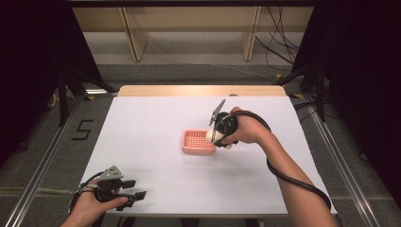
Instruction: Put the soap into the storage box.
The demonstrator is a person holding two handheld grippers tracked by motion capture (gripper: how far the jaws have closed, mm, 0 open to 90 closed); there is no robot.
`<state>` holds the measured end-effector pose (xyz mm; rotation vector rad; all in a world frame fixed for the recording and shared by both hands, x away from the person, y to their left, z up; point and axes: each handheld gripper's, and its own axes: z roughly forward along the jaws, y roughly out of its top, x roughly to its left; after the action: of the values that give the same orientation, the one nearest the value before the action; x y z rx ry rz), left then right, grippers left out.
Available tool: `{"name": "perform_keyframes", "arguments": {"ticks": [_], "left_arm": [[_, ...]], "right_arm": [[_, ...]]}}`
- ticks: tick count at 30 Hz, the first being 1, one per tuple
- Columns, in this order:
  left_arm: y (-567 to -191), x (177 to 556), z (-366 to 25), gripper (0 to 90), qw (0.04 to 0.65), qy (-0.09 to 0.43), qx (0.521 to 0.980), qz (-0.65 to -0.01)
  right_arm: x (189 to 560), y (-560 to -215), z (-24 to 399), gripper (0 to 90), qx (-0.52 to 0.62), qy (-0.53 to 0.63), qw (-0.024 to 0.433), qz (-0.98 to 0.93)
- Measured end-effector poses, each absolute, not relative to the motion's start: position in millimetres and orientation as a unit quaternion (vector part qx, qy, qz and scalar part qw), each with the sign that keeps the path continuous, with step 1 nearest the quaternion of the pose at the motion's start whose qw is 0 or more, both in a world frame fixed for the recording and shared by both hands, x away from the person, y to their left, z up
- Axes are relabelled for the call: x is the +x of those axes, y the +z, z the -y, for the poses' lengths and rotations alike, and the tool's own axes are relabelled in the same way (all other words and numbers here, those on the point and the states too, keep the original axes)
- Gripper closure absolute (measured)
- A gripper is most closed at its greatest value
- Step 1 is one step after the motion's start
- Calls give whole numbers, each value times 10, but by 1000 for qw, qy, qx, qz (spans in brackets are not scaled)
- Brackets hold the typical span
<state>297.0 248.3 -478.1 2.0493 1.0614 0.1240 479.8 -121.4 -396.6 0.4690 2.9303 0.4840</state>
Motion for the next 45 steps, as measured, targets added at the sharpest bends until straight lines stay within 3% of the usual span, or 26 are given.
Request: {"name": "perform_keyframes", "arguments": {"ticks": [45], "left_arm": [[-4776,2972,-2488,333,403,50,812,-419]], "right_arm": [[4872,-3960,1011,505,141,166,69,-974]]}}
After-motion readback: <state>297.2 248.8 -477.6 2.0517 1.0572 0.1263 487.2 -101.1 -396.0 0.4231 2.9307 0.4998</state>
